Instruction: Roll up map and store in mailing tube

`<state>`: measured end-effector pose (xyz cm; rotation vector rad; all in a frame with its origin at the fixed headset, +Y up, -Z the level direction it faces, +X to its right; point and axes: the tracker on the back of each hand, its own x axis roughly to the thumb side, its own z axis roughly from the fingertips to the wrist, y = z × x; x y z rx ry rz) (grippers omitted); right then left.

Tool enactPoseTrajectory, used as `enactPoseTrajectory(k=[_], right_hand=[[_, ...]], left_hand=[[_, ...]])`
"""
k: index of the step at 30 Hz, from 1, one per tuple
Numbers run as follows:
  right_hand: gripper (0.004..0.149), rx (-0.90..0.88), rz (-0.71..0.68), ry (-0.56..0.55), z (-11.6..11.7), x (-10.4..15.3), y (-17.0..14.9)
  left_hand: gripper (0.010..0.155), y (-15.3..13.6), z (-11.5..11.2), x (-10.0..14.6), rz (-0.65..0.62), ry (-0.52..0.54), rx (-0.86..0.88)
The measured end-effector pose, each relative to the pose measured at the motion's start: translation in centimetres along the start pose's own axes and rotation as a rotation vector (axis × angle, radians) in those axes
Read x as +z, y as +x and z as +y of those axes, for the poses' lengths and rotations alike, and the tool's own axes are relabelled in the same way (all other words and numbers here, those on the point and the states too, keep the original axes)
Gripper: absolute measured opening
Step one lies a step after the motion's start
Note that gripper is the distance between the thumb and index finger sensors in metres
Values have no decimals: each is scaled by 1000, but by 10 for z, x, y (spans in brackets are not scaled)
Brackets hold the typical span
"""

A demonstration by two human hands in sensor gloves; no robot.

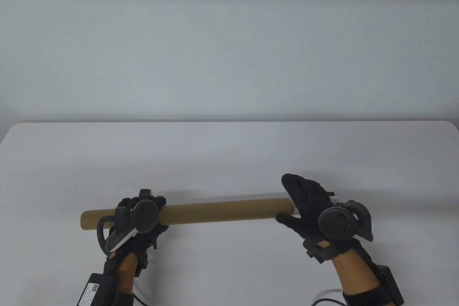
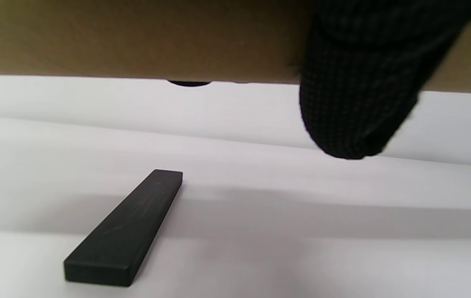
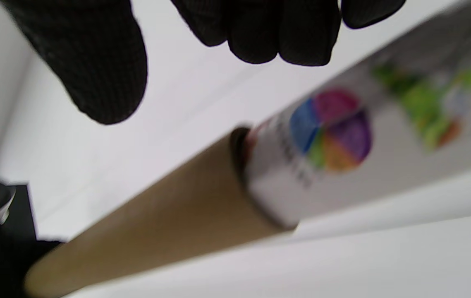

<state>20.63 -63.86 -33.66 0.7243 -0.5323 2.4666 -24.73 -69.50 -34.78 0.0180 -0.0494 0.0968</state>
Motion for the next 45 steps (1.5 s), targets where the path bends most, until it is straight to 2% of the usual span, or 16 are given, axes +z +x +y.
enactPoseTrajectory(k=[4,8,13,17,27,35,41,45], right_hand=[[87,-116,107,-73,-12,7,-26],[90,-216,207,-108,-13,17,-53],[93,-340,296,-102,-9,26,-77],[93,-459,307,-94,-3,30,-85],[89,-685,301,-79,13,31,-84],[88,-724,281,-48,27,27,-74],[88,-761,257,-39,33,23,-63],[89,-759,225,-4,38,20,-52]], left_hand=[[70,-3,-2,0,3,-9,6],[71,-6,-2,0,1,-9,11],[71,-4,-3,1,-8,-9,15],[71,-1,-2,1,-21,0,19],[71,-2,-3,1,-27,-7,14],[71,7,-2,1,-46,5,-16],[71,22,4,3,-65,47,-44],[71,32,5,4,-76,34,-41]])
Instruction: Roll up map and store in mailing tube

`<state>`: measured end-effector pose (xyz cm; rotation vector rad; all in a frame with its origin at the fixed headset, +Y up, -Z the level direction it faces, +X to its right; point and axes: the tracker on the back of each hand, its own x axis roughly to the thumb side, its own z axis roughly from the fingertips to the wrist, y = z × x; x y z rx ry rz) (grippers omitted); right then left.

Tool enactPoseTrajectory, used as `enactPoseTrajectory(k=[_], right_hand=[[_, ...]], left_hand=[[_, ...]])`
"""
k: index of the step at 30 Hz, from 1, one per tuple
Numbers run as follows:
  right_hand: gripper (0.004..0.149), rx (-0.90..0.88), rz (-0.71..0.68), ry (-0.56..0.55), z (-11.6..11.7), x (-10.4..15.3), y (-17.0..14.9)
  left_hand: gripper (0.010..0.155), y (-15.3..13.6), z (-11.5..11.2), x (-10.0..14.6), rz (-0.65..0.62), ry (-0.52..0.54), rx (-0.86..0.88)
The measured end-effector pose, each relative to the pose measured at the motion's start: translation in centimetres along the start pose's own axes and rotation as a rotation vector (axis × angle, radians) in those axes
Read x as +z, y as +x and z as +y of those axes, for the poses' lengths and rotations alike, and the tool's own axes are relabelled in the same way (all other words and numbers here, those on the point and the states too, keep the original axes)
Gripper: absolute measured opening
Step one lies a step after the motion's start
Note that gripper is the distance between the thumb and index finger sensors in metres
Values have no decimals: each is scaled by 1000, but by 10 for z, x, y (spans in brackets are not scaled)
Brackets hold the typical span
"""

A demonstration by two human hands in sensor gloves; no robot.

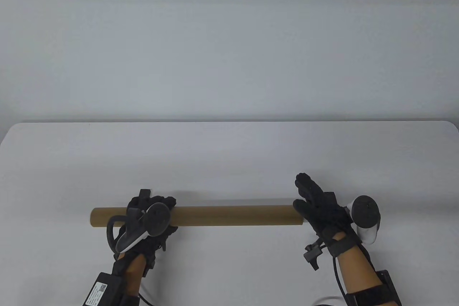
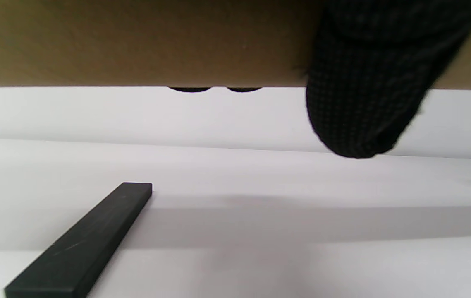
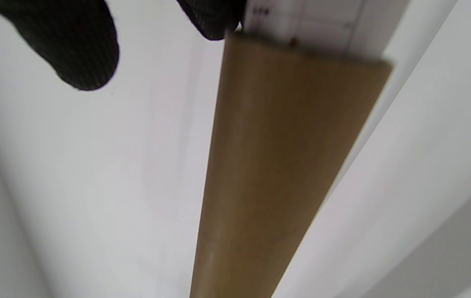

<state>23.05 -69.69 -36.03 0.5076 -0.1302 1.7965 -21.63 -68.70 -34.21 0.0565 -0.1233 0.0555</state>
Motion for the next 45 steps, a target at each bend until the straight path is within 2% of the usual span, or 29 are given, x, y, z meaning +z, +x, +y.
enactPoseTrajectory(k=[4,5,7,11,14,19,21,22,25,27,30,35,40,45], right_hand=[[94,-39,-27,26,18,-3,9],[93,15,-13,-8,18,-2,8],[95,6,-15,57,19,-5,7],[91,38,10,25,14,-10,14],[91,119,29,8,-4,-14,28],[84,365,164,-34,-47,-19,49],[84,533,230,-2,-61,-20,53],[85,673,288,38,-67,-21,52],[85,963,457,172,-77,-19,39],[86,1073,552,209,-86,-13,22],[89,1128,712,282,-99,1,-13],[91,1073,914,352,-118,29,-65],[88,999,927,338,-120,38,-85],[77,1050,902,280,-115,33,-89]], left_hand=[[71,14,0,-1,-2,-17,15],[71,12,1,0,4,-15,-6],[71,8,-2,-1,3,-23,53],[71,4,-3,-2,16,-34,59],[71,-2,-3,-2,34,-45,90],[71,-13,-5,-3,64,-58,115],[71,-15,-6,-2,68,-67,120],[71,-16,-6,-2,70,-71,124],[71,-17,-6,-2,67,-69,133],[71,-17,-6,-2,66,-71,134],[72,-16,-6,-2,61,-66,127],[71,-15,-7,-3,53,-74,114],[72,-14,-9,-4,56,-90,99],[72,-13,-9,-3,59,-96,94]])
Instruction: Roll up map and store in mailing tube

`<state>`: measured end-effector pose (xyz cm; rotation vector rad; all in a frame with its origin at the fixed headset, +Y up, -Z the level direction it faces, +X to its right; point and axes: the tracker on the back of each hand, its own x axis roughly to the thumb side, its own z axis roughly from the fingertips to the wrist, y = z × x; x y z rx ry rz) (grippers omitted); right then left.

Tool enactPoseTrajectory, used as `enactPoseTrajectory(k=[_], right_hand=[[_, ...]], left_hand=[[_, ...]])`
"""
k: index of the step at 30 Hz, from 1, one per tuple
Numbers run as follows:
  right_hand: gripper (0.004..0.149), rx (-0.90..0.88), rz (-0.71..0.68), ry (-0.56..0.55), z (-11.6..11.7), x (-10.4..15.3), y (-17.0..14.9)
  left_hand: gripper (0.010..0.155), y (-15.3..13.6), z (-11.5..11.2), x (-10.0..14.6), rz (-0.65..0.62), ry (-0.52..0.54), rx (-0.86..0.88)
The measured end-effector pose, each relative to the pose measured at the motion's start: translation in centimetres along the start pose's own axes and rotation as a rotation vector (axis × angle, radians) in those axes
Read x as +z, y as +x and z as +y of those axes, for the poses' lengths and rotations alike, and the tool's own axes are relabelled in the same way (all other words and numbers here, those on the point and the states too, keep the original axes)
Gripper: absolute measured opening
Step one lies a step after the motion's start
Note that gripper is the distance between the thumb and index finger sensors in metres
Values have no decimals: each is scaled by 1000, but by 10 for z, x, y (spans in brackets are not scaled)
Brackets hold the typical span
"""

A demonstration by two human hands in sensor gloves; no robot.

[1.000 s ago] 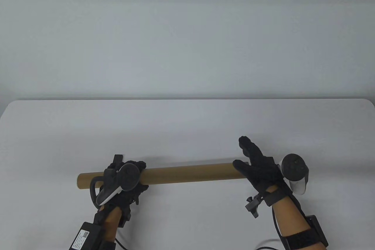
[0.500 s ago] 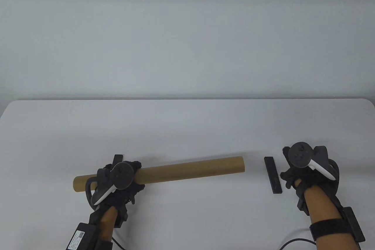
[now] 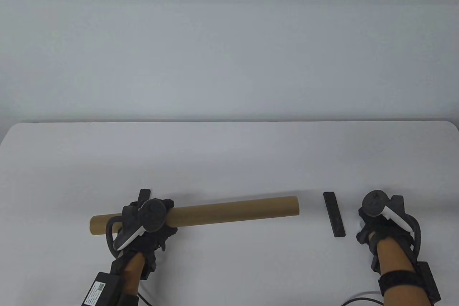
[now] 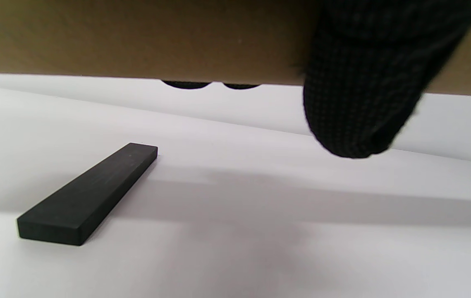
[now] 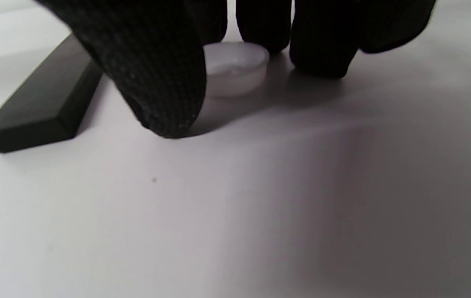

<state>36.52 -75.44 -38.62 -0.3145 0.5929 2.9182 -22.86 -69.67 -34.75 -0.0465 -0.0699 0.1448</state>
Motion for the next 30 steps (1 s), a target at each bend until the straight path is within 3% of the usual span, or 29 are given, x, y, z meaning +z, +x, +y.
enactPoseTrajectory(k=[3,6,9,12,16,19,22,26,28,30], right_hand=[[67,32,-1,-81,0,1,4],[65,24,-11,-90,-1,1,6],[66,-79,-85,-128,-10,8,13],[67,-275,-259,-284,-30,25,35],[67,-726,-533,-311,-48,46,67],[66,-1010,-730,-241,-50,54,87],[66,-1105,-850,-97,-43,57,101],[66,-1091,-870,-61,-40,59,104],[66,-1131,-857,-92,-39,61,104],[66,-1157,-850,-93,-36,61,106]], left_hand=[[72,0,0,0,-2,1,-4],[72,1,0,0,-4,5,-2],[72,2,1,1,-9,11,4],[71,3,2,1,-14,59,14],[72,3,3,1,-18,58,30],[72,3,3,3,-20,60,30],[71,5,4,3,-26,58,28],[71,2,6,3,-1,15,61],[71,1,7,3,-6,36,80],[70,1,6,2,-3,-15,82]])
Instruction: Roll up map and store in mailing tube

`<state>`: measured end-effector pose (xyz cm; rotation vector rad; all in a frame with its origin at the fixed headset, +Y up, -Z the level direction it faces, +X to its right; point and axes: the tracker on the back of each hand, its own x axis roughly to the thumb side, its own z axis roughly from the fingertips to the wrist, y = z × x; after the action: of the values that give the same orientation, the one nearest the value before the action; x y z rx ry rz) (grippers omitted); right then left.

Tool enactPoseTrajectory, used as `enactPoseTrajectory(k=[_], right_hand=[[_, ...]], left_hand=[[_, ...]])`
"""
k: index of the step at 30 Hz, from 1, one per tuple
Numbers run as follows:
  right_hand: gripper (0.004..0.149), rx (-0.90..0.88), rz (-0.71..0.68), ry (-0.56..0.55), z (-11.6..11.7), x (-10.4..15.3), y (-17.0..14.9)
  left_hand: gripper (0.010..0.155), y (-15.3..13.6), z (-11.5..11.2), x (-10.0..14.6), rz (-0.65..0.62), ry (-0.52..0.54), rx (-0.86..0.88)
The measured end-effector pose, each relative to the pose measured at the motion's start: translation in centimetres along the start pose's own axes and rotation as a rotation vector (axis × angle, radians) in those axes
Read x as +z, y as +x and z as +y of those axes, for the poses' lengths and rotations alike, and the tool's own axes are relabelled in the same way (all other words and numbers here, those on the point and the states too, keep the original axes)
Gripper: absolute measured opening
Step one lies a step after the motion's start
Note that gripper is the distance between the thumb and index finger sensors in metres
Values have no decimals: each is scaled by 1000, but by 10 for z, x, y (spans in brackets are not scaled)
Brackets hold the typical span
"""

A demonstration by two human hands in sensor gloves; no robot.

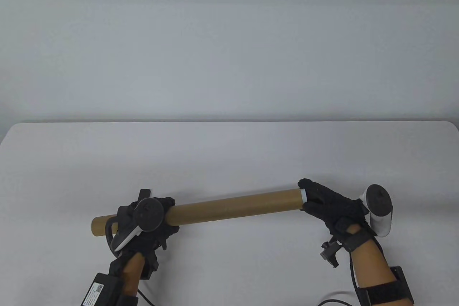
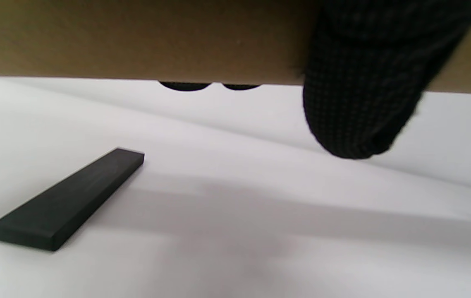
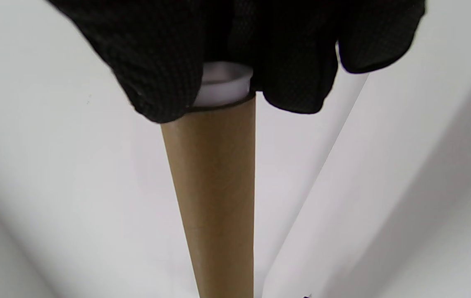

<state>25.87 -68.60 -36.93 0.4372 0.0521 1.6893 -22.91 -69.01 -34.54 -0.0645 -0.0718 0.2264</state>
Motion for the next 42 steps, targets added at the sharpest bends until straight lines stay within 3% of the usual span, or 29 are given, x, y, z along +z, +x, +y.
enactPoseTrajectory(k=[6,9,12,20,22,26,31,35,42], right_hand=[[64,44,9,-4,17,1,-5],[74,71,-36,-4,27,0,-2],[67,-5,-66,-106,32,0,0],[93,-8,-70,-78,40,1,0],[95,40,-56,-118,41,2,4],[101,108,-24,-77,40,2,-5],[101,159,9,-19,35,-4,-10],[105,216,-14,-37,32,-4,-3],[95,338,-160,-78,30,3,33]], left_hand=[[71,1,1,1,22,20,0],[71,4,1,1,40,23,-6],[70,4,-2,-1,18,-3,30],[69,23,-1,2,-20,55,-9],[68,25,-1,1,-17,46,-14],[69,28,-2,3,-22,33,-46],[71,19,0,3,4,61,-51],[72,6,3,1,45,33,-1],[79,-34,14,-4,189,-10,155]])
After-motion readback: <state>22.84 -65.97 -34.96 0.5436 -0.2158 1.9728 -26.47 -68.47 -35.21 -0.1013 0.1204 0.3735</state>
